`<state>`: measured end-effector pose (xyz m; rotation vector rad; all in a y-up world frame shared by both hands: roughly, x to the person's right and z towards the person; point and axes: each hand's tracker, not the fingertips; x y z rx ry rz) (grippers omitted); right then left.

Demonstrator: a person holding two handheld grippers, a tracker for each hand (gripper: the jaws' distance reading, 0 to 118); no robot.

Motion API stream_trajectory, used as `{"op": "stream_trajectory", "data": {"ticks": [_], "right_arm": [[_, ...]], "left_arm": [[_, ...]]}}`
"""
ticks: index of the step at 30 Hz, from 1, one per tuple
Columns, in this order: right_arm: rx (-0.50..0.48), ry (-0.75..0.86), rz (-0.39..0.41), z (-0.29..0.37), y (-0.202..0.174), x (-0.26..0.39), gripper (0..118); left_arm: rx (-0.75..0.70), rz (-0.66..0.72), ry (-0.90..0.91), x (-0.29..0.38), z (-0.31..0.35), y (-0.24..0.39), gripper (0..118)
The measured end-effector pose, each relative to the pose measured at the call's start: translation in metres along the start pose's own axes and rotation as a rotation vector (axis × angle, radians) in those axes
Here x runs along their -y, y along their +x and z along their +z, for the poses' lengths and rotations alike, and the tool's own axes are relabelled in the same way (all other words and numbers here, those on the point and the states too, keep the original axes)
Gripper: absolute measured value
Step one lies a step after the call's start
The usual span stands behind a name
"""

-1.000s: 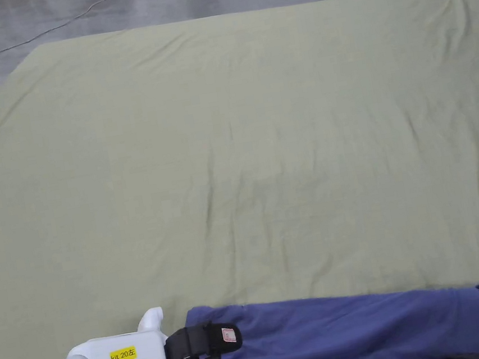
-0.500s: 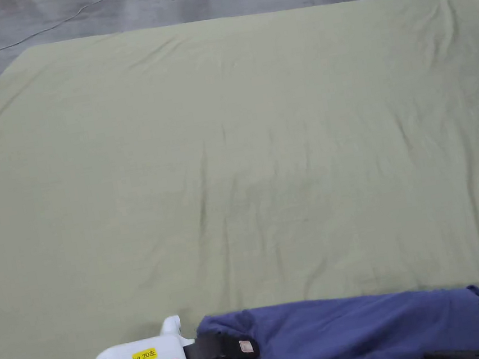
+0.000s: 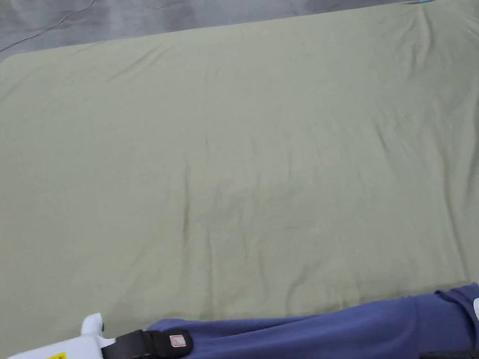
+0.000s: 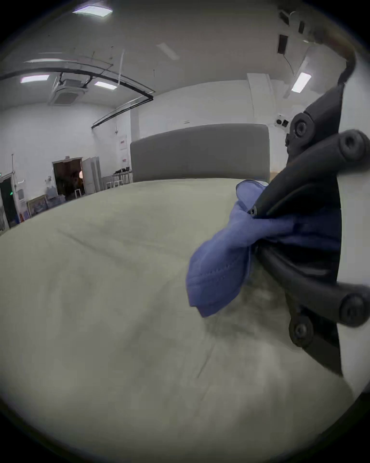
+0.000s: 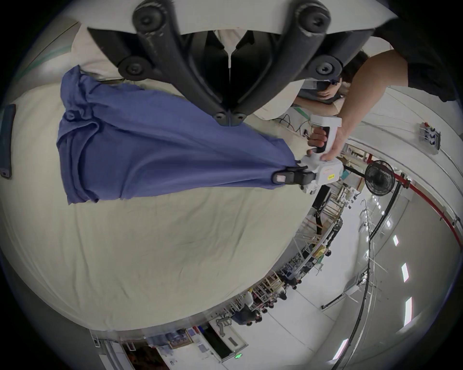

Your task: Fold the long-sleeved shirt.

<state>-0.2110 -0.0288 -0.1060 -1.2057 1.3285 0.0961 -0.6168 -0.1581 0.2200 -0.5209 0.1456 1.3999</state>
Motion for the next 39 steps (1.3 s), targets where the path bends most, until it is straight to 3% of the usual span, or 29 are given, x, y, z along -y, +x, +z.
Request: {"op": "stream_trajectory", "data": {"ticks": [8, 21, 26, 31, 36, 39], "right_arm": [[0.002, 0.012, 0.038, 0.004, -0.012, -0.004, 0], [0.045, 0.012, 0.049, 0.006, -0.009, -0.005, 0], [0.063, -0.009, 0.046, 0.003, -0.007, -0.005, 0], [0.038, -0.031, 0.029, 0.005, -0.007, -0.003, 0], [0.075, -0.065, 0.044, 0.007, -0.009, 0.000, 0], [0.108, -0.081, 0.035, 0.009, -0.005, 0.004, 0]], "left_arm": [[-0.094, -0.070, 0.030, -0.024, 0.049, 0.018, 0], [-0.435, 0.055, 0.181, -0.049, 0.145, -0.010, 0], [-0.469, -0.042, 0.177, -0.022, 0.116, 0.037, 0], [-0.355, -0.110, 0.263, 0.020, 0.069, 0.104, 0], [-0.547, -0.247, 0.210, 0.050, -0.020, 0.146, 0], [-0.533, -0.228, 0.180, 0.059, -0.067, 0.148, 0]]}}
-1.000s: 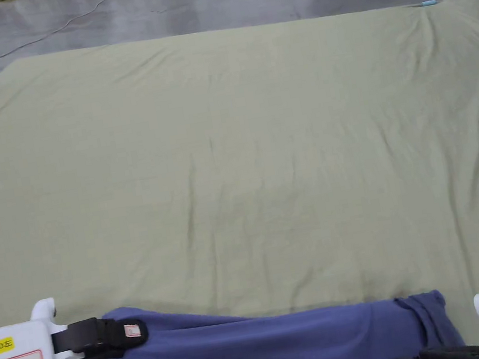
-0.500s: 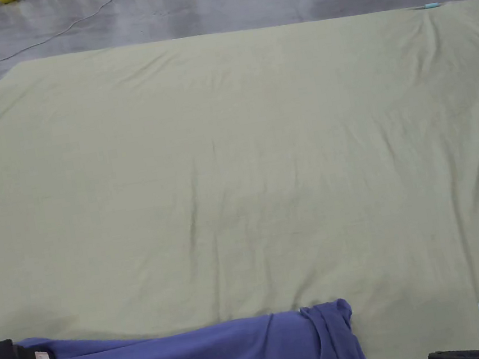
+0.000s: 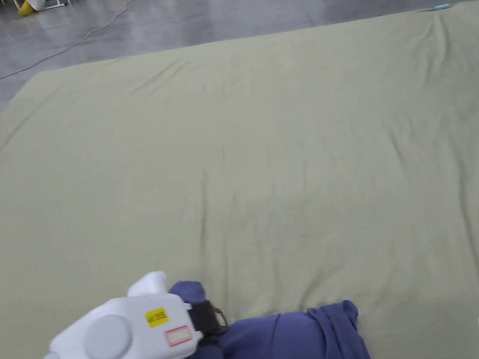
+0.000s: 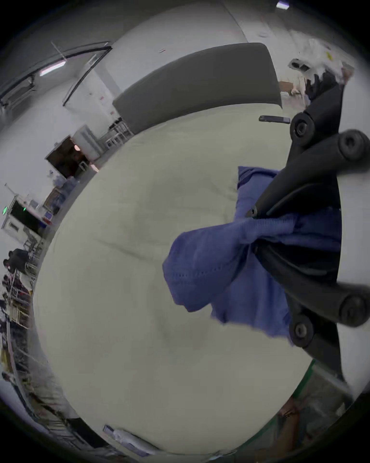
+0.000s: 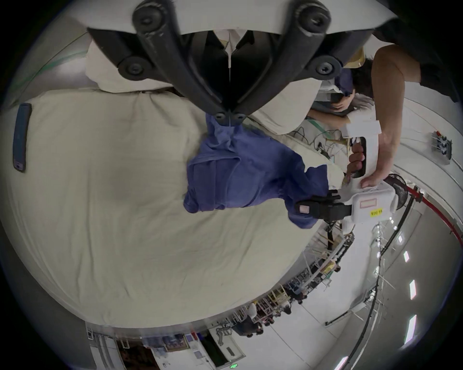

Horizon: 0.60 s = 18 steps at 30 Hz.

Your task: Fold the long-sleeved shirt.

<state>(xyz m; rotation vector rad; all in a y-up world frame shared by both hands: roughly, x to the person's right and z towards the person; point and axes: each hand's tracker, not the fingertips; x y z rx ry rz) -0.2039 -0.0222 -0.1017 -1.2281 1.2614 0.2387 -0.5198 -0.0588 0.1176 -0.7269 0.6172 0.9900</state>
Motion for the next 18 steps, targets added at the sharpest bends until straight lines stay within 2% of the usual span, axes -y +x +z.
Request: {"op": "stream_trajectory", "data": {"ticks": [2, 4, 7, 9, 10, 11, 13, 14, 16, 18], "right_arm": [[0.001, -0.004, -0.016, 0.001, 0.006, 0.004, 0], [0.001, -0.009, -0.040, 0.002, 0.013, 0.008, 0], [0.008, -0.016, -0.060, 0.003, 0.019, 0.013, 0], [0.010, -0.018, -0.068, 0.005, 0.022, 0.016, 0], [0.010, -0.017, -0.072, 0.006, 0.023, 0.018, 0], [0.007, -0.020, -0.075, 0.006, 0.024, 0.019, 0], [0.003, -0.025, -0.079, 0.006, 0.025, 0.020, 0], [0.001, -0.026, -0.079, 0.005, 0.025, 0.021, 0], [-0.007, -0.019, -0.081, 0.006, 0.026, 0.021, 0], [-0.032, 0.009, -0.092, 0.009, 0.027, 0.020, 0]], "left_arm": [[0.036, 0.009, -0.045, 0.012, -0.020, 0.019, 0], [0.036, -0.038, -0.083, 0.026, -0.039, 0.041, 0], [-0.007, -0.044, -0.124, 0.045, -0.072, 0.062, 0], [-0.068, -0.037, -0.113, 0.050, -0.088, 0.066, 5], [-0.072, -0.023, -0.111, 0.051, -0.093, 0.066, 12], [-0.076, 0.007, -0.099, 0.055, -0.095, 0.072, 34], [-0.031, 0.036, -0.066, 0.056, -0.099, 0.073, 93], [0.050, 0.039, -0.050, 0.056, -0.098, 0.071, 118], [0.219, 0.050, -0.071, 0.056, -0.093, 0.076, 117], [0.309, 0.078, -0.049, 0.052, -0.076, 0.078, 116]]}}
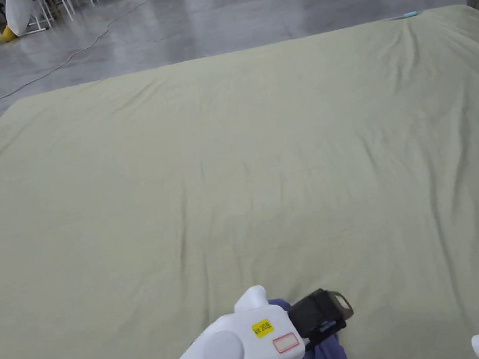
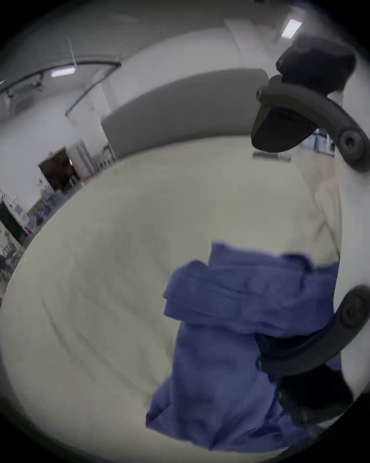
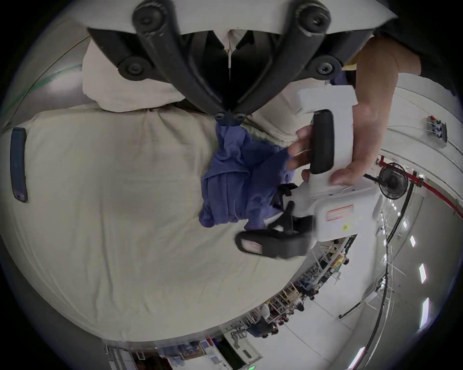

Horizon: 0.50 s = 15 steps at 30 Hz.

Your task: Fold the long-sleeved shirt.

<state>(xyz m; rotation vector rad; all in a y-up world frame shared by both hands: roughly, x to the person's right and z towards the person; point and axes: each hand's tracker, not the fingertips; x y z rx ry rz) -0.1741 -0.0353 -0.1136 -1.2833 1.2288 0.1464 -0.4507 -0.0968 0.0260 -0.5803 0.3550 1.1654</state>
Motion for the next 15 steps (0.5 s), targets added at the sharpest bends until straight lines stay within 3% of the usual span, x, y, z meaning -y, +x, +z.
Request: {"op": "stream_trajectory", "data": {"ticks": [1, 2, 5, 10, 15], "right_arm": [[-0.015, 0.013, -0.005, 0.002, 0.000, -0.001, 0], [-0.033, 0.028, -0.011, 0.004, 0.000, -0.002, 0], [-0.068, 0.055, -0.017, 0.008, 0.000, -0.007, 0], [-0.078, 0.054, -0.012, 0.001, 0.000, -0.012, 0], [-0.089, 0.037, -0.023, -0.006, -0.001, -0.010, 0]], "left_arm": [[0.004, 0.013, -0.022, 0.000, 0.008, 0.003, 111], [0.043, 0.020, -0.043, -0.003, 0.020, 0.003, 92], [-0.004, -0.059, 0.007, -0.015, 0.066, 0.000, 1], [-0.249, -0.192, 0.162, -0.023, 0.131, -0.016, 1], [-0.416, -0.260, 0.086, -0.013, 0.119, -0.036, 1]]}}
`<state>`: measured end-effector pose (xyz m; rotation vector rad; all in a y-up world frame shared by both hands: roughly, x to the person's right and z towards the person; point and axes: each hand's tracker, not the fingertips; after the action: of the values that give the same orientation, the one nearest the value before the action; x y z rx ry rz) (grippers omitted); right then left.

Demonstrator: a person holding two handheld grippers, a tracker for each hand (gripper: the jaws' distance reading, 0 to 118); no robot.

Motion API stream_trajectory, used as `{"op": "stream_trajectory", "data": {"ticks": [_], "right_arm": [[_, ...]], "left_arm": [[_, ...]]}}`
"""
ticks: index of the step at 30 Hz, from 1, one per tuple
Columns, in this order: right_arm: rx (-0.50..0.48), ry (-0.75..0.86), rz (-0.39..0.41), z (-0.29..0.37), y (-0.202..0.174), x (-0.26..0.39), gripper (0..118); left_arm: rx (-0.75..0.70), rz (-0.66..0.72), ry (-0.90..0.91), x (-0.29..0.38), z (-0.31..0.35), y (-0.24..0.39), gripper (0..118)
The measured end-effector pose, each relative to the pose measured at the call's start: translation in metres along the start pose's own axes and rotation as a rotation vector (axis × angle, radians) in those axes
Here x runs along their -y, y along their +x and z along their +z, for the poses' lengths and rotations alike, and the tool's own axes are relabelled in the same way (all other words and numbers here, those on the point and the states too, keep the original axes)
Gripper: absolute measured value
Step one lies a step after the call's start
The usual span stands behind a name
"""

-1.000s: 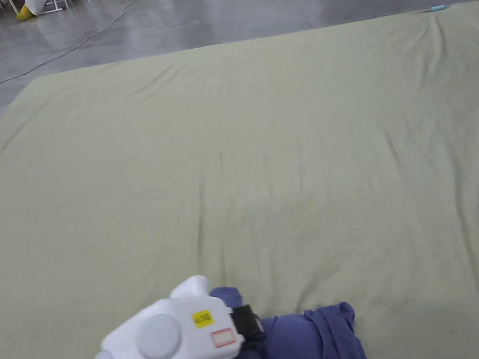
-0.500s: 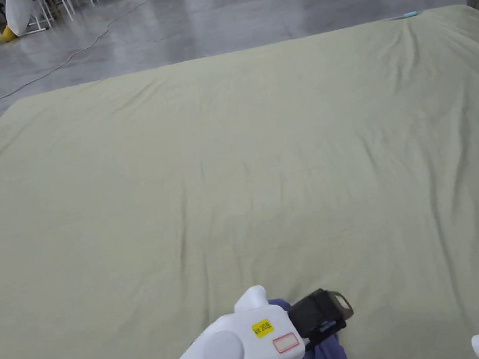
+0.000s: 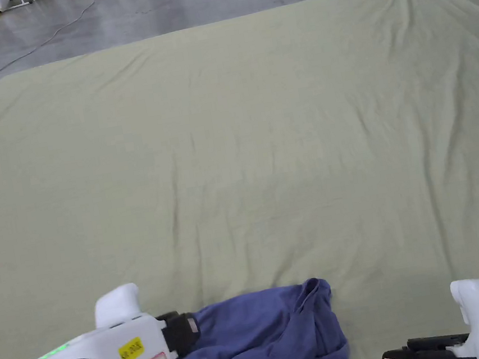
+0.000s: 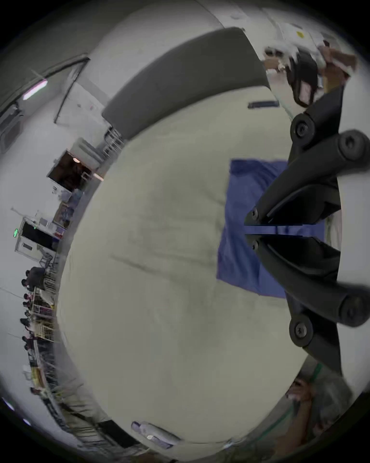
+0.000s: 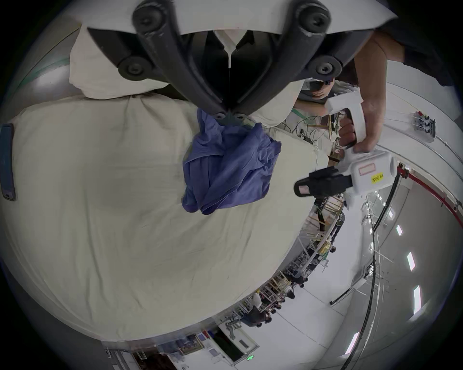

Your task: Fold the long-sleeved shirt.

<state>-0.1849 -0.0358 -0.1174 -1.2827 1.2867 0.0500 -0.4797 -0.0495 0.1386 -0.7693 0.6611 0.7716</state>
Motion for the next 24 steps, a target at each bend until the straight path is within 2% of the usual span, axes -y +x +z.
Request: {"op": "stream_trajectory", "data": {"ticks": [8, 11, 14, 16, 19, 22, 24], "right_arm": [[0.024, 0.015, -0.010, 0.013, 0.001, 0.001, 0], [0.049, 0.034, -0.013, 0.024, 0.006, 0.000, 0], [0.064, 0.042, -0.025, 0.031, 0.014, 0.000, 0], [0.085, 0.024, -0.037, 0.032, 0.021, 0.001, 0], [0.119, 0.024, -0.058, 0.038, 0.030, 0.003, 0], [0.127, 0.043, -0.086, 0.049, 0.037, 0.005, 0], [0.136, 0.066, -0.095, 0.055, 0.038, 0.004, 0]], "left_arm": [[0.071, -0.128, -0.224, 0.050, -0.083, 0.077, 1], [0.039, -0.267, -0.208, 0.069, -0.088, 0.115, 1], [0.027, -0.351, -0.183, 0.086, -0.092, 0.144, 1], [0.072, -0.330, -0.212, 0.092, -0.103, 0.152, 1], [0.056, -0.332, -0.235, 0.100, -0.117, 0.161, 1], [0.143, -0.267, -0.315, 0.103, -0.124, 0.170, 1], [0.205, -0.287, -0.309, 0.104, -0.119, 0.180, 1]]}}
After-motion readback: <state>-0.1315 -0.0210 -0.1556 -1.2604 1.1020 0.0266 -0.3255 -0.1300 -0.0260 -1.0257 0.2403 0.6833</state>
